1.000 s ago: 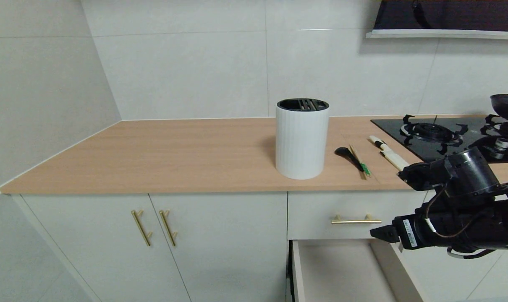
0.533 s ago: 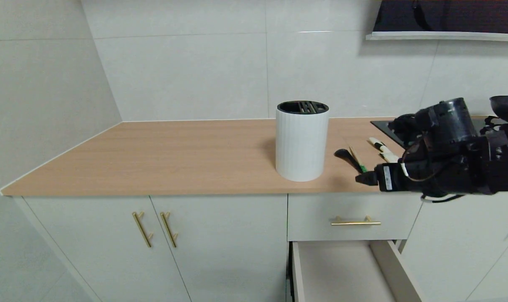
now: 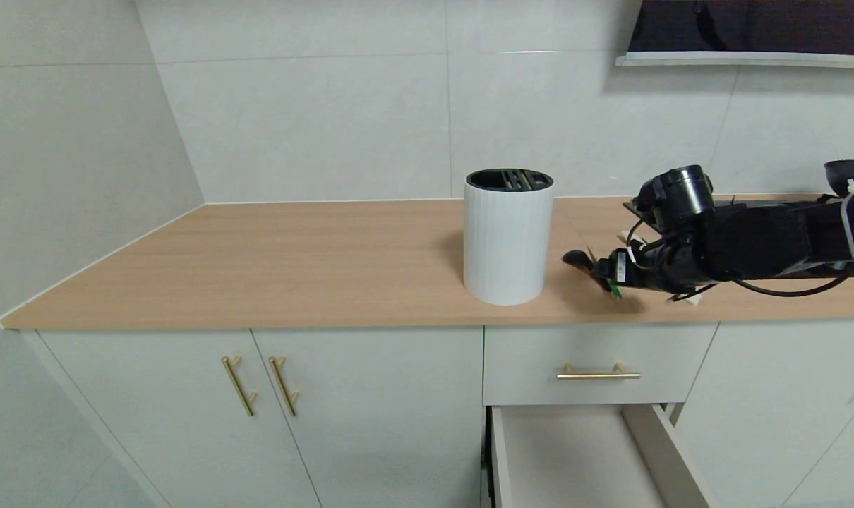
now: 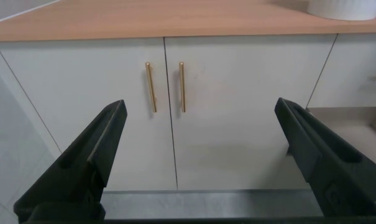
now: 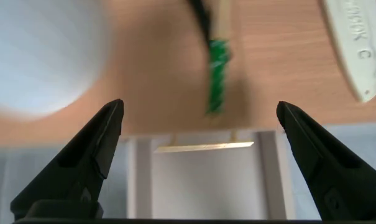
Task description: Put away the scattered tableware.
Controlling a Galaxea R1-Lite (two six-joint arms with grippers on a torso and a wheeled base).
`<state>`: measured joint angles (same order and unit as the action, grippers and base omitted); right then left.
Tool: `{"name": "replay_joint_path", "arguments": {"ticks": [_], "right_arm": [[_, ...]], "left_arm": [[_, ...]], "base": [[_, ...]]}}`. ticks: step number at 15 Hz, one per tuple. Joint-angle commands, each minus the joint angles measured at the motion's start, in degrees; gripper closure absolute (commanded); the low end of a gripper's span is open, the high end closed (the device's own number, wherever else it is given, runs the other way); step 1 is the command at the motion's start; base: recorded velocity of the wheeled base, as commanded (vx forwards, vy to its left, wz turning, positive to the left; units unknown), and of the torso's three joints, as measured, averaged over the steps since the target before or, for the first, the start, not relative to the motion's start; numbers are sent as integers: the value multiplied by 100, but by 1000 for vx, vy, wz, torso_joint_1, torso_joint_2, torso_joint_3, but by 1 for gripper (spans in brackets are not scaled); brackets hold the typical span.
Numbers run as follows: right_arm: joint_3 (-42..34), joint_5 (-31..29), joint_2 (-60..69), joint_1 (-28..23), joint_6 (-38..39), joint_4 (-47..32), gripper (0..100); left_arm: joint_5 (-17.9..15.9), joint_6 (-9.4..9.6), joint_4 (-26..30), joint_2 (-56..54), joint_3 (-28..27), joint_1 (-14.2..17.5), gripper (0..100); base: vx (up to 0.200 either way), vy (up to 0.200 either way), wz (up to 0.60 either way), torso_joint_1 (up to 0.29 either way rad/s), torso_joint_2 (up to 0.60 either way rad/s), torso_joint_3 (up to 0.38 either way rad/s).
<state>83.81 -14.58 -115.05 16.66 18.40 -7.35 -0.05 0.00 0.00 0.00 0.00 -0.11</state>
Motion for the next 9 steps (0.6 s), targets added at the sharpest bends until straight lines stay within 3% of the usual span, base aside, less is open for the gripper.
{"name": "replay_joint_path", "arguments": {"ticks": [1,9], "right_arm": [[109,-80,-439,-49,50,14,0],[144,-80,-588,-93,41,111,0]], "left_arm": [[5,0,0,9,0,2,0],[5,0,0,9,0,2,0]], "base": [[0,0,0,0,0,0],[0,0,0,0,0,0]]}}
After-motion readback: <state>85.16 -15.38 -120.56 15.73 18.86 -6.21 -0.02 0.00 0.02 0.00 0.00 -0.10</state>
